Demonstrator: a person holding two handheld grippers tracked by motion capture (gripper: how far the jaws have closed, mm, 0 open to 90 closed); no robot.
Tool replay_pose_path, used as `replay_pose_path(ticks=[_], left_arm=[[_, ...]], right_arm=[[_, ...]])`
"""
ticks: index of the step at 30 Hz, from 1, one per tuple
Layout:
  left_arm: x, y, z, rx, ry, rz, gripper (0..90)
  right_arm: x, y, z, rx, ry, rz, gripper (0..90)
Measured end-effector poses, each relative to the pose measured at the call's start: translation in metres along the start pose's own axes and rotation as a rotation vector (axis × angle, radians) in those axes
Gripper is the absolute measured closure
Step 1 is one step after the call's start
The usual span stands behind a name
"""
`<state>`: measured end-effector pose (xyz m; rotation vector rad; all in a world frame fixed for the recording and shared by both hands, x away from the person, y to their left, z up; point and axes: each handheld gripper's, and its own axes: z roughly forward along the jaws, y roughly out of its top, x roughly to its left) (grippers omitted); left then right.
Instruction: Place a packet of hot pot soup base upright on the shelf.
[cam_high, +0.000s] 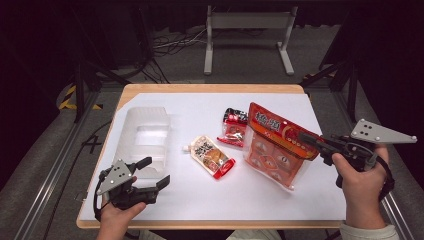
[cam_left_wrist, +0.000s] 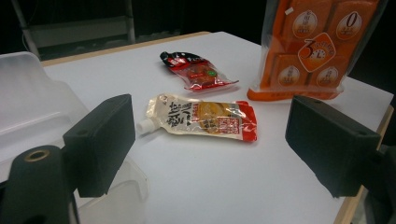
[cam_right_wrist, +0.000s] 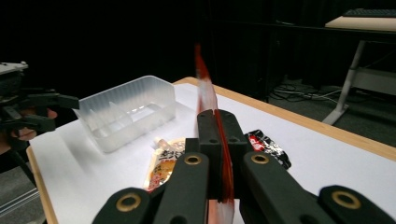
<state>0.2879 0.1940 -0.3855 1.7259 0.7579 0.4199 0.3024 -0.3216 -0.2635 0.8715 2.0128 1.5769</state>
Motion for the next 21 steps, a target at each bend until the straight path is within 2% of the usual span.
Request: replay_pose_path(ticks=[2, 9, 14, 17, 20, 21], left_arm=[[0.000, 0.000, 0.001, 0.003, -0.002, -0.001, 16.8], [-0.001, 0.000, 0.006, 0.011, -0.011, 0.001, 16.4], [0.000, 0.003, 0.006, -0.022, -0.028, -0.024, 14.6], [0.000, 0.006, 0.007, -0.037, -0.035, -0.006, 14.4], [0.001, 0.007, 0.012, -0.047, -0.057, -0.012, 14.0], [0.001, 0.007, 0.013, -0.048, -0.068, -0.012, 10.0]], right_arm=[[0.002, 0.002, 0.000, -0.007, 0.014, -0.005, 90.0], [0.002, 0.013, 0.004, -0.004, 0.007, -0.048, 90.0], [0.002, 0.024, 0.010, -0.009, 0.024, -0.069, 90.0], [0.003, 0.030, 0.017, -0.012, 0.042, -0.082, 90.0], [0.006, 0.034, 0.022, -0.018, 0.061, -0.088, 90.0], [0.008, 0.037, 0.026, -0.021, 0.071, -0.096, 90.0]])
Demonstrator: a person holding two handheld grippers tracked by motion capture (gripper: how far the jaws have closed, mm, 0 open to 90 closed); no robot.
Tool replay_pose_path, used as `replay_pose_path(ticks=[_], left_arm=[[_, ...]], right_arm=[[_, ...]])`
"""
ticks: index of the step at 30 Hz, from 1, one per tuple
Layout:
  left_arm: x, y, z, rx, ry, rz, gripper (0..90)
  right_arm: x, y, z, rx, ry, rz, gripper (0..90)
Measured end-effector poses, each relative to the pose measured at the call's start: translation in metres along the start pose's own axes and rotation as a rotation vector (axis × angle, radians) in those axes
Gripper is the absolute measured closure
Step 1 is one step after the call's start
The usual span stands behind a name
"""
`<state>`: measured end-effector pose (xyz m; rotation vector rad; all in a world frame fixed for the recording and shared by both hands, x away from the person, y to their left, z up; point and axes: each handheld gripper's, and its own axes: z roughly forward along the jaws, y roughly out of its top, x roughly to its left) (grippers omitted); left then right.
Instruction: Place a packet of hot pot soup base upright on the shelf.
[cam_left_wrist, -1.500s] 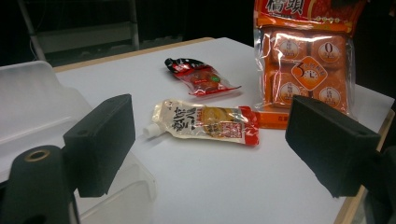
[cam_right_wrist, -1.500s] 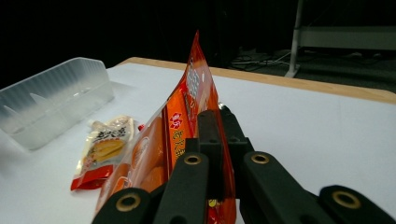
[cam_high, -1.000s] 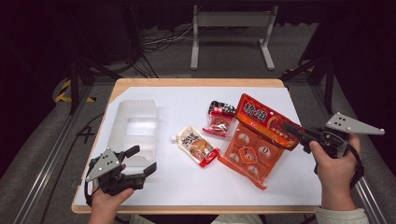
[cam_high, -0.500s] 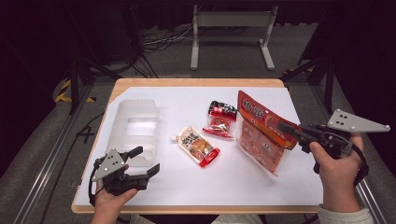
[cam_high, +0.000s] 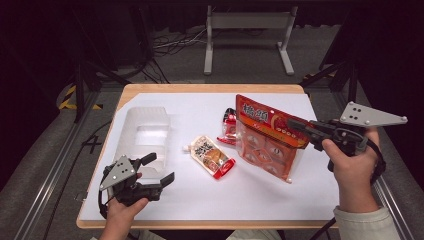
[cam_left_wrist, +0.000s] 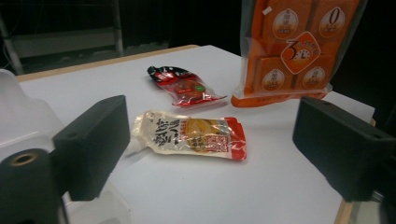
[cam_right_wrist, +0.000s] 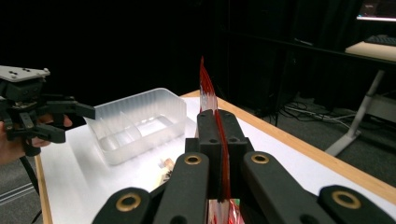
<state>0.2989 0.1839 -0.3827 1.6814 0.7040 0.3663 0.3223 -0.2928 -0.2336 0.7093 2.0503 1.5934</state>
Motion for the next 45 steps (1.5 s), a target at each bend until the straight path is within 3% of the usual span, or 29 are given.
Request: replay_pose_path(ticks=[4, 7, 9, 13, 15, 17, 27, 29, 32, 36, 38, 39, 45], left_arm=[[0.002, 0.001, 0.005, -0.025, -0.024, -0.002, 7.2], [0.003, 0.002, 0.009, -0.035, -0.015, 0.017, 12.2], [0.004, 0.002, 0.010, -0.060, -0.023, -0.002, 16.9], [0.007, 0.003, 0.013, -0.075, -0.012, -0.002, 19.5], [0.009, 0.003, 0.016, -0.060, -0.018, -0.001, 21.9], [0.011, 0.003, 0.023, -0.018, -0.034, -0.024, 22.4], [0.015, 0.004, 0.035, -0.023, -0.039, 0.000, 22.6], [0.016, 0.004, 0.039, -0.047, -0.024, 0.017, 22.7], [0.017, 0.004, 0.043, -0.064, -0.049, -0.012, 22.1], [0.019, 0.007, 0.049, -0.046, -0.081, 0.015, 26.5], [0.022, 0.009, 0.053, -0.033, -0.113, 0.001, 29.7], [0.024, 0.010, 0.055, -0.050, -0.130, -0.007, 30.3], [0.026, 0.014, 0.059, -0.053, -0.144, -0.001, 31.2]], right_arm=[[0.004, 0.007, 0.010, -0.010, 0.026, -0.013, 90.0], [0.007, 0.012, 0.018, -0.012, 0.042, -0.028, 90.0], [0.008, 0.015, 0.023, -0.014, 0.048, -0.037, 90.0], [0.011, 0.021, 0.030, -0.020, 0.060, -0.047, 90.0], [0.012, 0.023, 0.032, -0.023, 0.062, -0.044, 90.0], [0.013, 0.026, 0.036, -0.033, 0.075, -0.044, 90.0], [0.019, 0.036, 0.049, -0.055, 0.120, -0.070, 90.0], [0.020, 0.039, 0.052, -0.062, 0.127, -0.076, 90.0], [0.022, 0.041, 0.055, -0.066, 0.136, -0.082, 90.0], [0.025, 0.042, 0.059, -0.071, 0.157, -0.081, 90.0], [0.026, 0.041, 0.061, -0.077, 0.164, -0.079, 90.0], [0.027, 0.041, 0.062, -0.079, 0.169, -0.079, 90.0], [0.033, 0.043, 0.068, -0.094, 0.191, -0.084, 90.0]])
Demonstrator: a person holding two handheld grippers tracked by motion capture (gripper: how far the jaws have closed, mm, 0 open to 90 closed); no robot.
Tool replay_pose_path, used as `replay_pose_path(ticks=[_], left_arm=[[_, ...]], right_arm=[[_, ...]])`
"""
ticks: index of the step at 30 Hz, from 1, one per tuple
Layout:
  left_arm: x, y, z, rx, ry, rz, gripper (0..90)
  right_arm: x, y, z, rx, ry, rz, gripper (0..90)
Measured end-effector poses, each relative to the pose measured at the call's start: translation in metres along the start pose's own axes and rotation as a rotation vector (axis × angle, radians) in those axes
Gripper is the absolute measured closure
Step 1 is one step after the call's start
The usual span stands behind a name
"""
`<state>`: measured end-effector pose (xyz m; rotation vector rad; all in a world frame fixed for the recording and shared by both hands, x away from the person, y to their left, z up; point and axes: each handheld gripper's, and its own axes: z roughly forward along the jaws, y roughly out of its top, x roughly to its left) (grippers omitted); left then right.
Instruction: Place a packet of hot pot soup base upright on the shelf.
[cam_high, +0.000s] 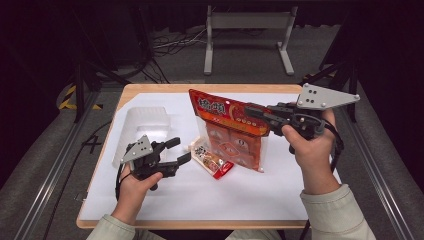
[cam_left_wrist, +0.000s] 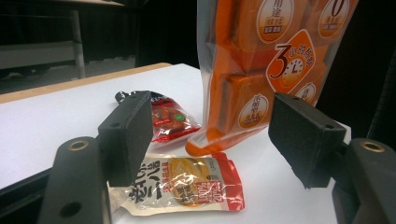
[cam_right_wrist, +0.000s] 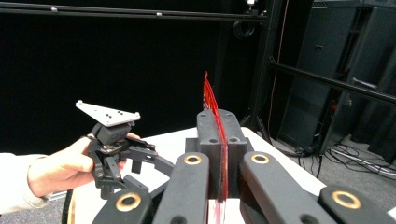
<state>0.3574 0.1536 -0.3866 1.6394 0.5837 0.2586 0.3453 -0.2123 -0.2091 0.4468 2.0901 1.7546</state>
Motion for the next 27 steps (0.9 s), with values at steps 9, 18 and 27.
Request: replay_pose_path(ticks=[9, 18, 27], left_arm=[[0.000, 0.008, 0.008, -0.030, -0.140, -0.022, 12.8], [-0.002, 0.012, 0.019, 0.007, -0.168, 0.045, 7.2], [-0.002, 0.016, 0.027, -0.028, -0.196, 0.054, 11.6]], right_arm=[[0.006, 0.001, 0.012, -0.016, 0.041, -0.005, 90.0], [0.012, -0.001, 0.024, -0.026, 0.085, -0.008, 90.0], [0.017, -0.004, 0.032, -0.048, 0.148, -0.013, 90.0]])
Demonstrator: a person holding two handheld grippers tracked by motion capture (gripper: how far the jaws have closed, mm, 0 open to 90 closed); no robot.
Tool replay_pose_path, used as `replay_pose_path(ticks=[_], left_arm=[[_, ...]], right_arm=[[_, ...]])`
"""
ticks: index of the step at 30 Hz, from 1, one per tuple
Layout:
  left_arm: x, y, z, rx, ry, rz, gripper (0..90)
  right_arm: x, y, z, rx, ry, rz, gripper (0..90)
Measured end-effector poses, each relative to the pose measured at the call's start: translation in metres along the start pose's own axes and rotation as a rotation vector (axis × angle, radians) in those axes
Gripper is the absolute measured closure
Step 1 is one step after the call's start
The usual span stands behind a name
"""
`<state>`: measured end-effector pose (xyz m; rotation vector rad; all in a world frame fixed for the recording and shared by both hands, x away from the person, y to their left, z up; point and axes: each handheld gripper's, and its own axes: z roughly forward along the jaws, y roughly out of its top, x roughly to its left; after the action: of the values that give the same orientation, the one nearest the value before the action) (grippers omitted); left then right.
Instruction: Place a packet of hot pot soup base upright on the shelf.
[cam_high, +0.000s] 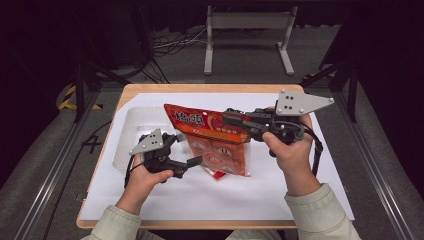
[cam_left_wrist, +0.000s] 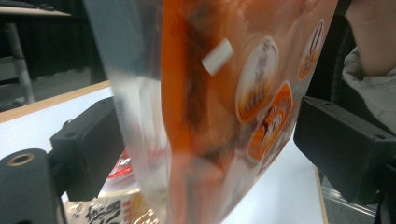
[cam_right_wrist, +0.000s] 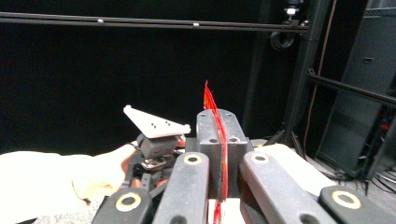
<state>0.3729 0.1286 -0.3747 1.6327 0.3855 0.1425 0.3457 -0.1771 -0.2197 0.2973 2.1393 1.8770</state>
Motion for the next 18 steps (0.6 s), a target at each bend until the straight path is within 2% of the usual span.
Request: replay_pose_path(ticks=[4, 6, 9, 13, 15, 18], left_arm=[[-0.002, 0.000, 0.005, 0.010, -0.014, -0.002, 16.7], [-0.003, 0.000, 0.007, 0.017, -0.041, 0.009, 19.1], [-0.003, 0.000, 0.005, -0.016, -0.064, 0.008, 23.9], [-0.004, 0.001, 0.004, -0.062, -0.109, -0.005, 34.9], [-0.006, 0.001, 0.003, -0.065, -0.126, 0.005, 44.4], [-0.007, 0.001, 0.002, -0.065, -0.142, 0.009, 52.6]], right_arm=[[0.001, -0.002, 0.003, -0.007, 0.019, -0.002, 90.0], [0.002, -0.003, 0.006, -0.009, 0.030, 0.001, 90.0], [0.000, -0.006, 0.009, -0.007, 0.039, 0.013, 90.0], [-0.003, -0.010, 0.010, -0.017, 0.048, 0.025, 90.0], [-0.004, -0.011, 0.010, -0.032, 0.046, 0.035, 90.0], [-0.006, -0.010, 0.009, -0.036, 0.036, 0.046, 90.0]])
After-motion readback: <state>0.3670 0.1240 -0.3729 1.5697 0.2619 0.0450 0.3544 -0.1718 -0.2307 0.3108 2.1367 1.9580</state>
